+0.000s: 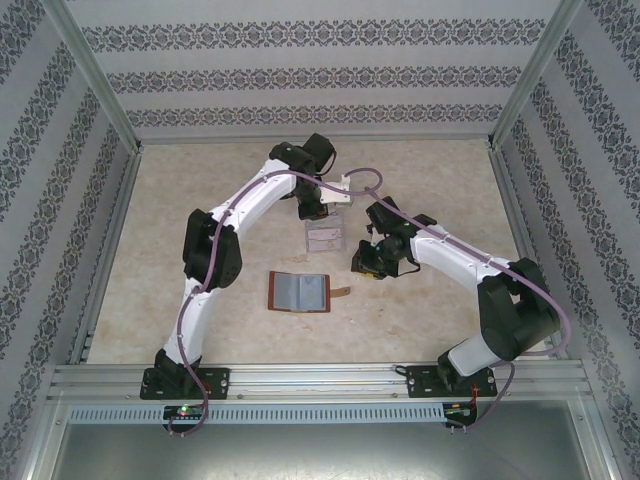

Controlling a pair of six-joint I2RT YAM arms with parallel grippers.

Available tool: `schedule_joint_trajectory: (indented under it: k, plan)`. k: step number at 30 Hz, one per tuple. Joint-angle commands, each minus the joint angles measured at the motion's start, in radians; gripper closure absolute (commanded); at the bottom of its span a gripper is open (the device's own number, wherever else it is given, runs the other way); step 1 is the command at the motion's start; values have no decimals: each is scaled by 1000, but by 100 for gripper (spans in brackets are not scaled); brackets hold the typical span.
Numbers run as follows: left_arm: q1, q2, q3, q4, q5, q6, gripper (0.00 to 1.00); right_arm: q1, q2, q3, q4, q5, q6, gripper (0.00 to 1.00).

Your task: Take the credit cards out of the card holder

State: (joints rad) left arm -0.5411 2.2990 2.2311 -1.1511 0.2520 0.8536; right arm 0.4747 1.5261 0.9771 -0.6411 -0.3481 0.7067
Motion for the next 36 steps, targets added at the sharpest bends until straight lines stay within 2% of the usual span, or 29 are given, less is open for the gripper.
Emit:
schedule_joint_trajectory:
  k: [1, 20, 26, 36]
  plan:
    - [-2, 39, 51, -79, -18, 27, 100, -12, -21, 6, -22, 10, -18, 74]
    - [-24, 107, 86, -107, -27, 36, 100, -21, -35, -34, -3, 6, -7, 74]
    - [-30, 114, 89, -96, -80, 35, 88, -24, -46, -43, -5, 8, -6, 74]
    - [-30, 91, 100, -20, -144, -19, 82, -24, -61, -35, -14, 12, -5, 74]
